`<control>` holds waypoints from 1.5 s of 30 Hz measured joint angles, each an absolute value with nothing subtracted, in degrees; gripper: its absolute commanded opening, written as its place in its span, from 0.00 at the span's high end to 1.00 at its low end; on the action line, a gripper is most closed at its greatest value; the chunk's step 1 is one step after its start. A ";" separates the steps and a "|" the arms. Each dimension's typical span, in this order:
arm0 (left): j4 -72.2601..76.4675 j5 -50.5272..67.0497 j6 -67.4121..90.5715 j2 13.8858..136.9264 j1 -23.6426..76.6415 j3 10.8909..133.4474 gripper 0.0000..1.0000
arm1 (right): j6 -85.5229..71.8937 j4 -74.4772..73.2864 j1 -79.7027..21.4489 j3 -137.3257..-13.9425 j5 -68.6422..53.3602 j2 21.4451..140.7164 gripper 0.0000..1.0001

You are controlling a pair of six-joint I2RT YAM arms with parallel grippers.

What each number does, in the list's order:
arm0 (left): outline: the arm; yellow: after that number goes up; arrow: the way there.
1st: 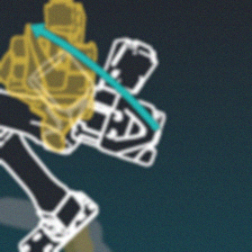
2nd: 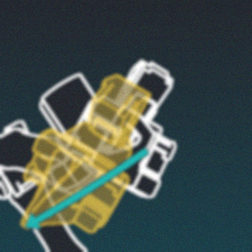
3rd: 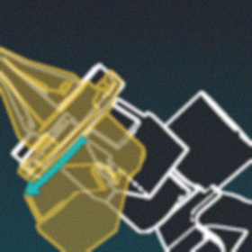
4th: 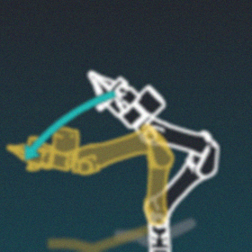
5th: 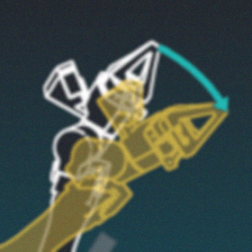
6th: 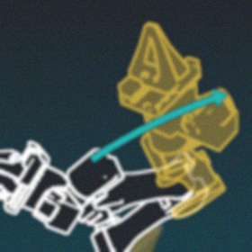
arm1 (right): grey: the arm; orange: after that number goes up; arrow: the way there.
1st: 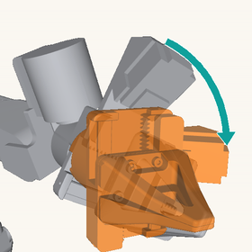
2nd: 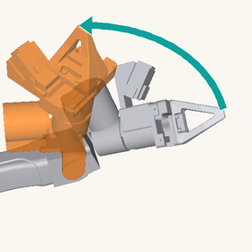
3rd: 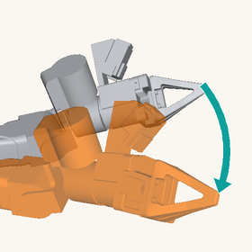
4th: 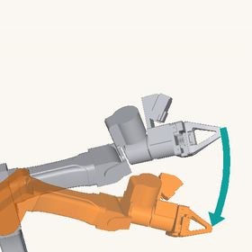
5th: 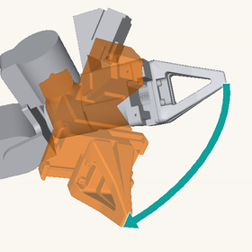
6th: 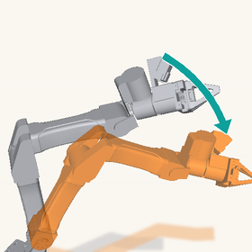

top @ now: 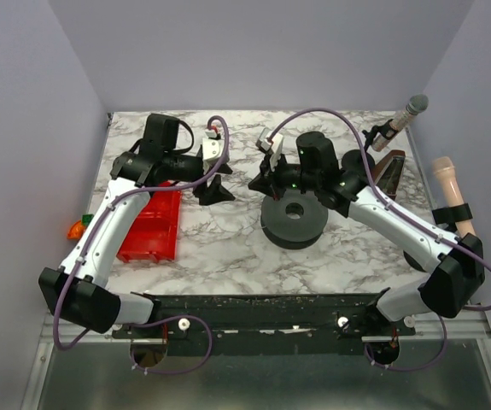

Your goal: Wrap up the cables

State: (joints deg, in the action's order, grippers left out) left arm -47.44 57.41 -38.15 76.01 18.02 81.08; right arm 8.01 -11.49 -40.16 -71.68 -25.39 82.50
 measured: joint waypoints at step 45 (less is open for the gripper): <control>-28.77 47.24 -16.38 77.47 16.99 72.55 1.00 | -29.15 -14.70 -2.42 -41.93 -24.38 71.33 0.06</control>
State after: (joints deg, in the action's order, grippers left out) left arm -28.77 47.24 -16.38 77.47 16.99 72.55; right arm -29.15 -14.70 -2.42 -41.93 -24.38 71.33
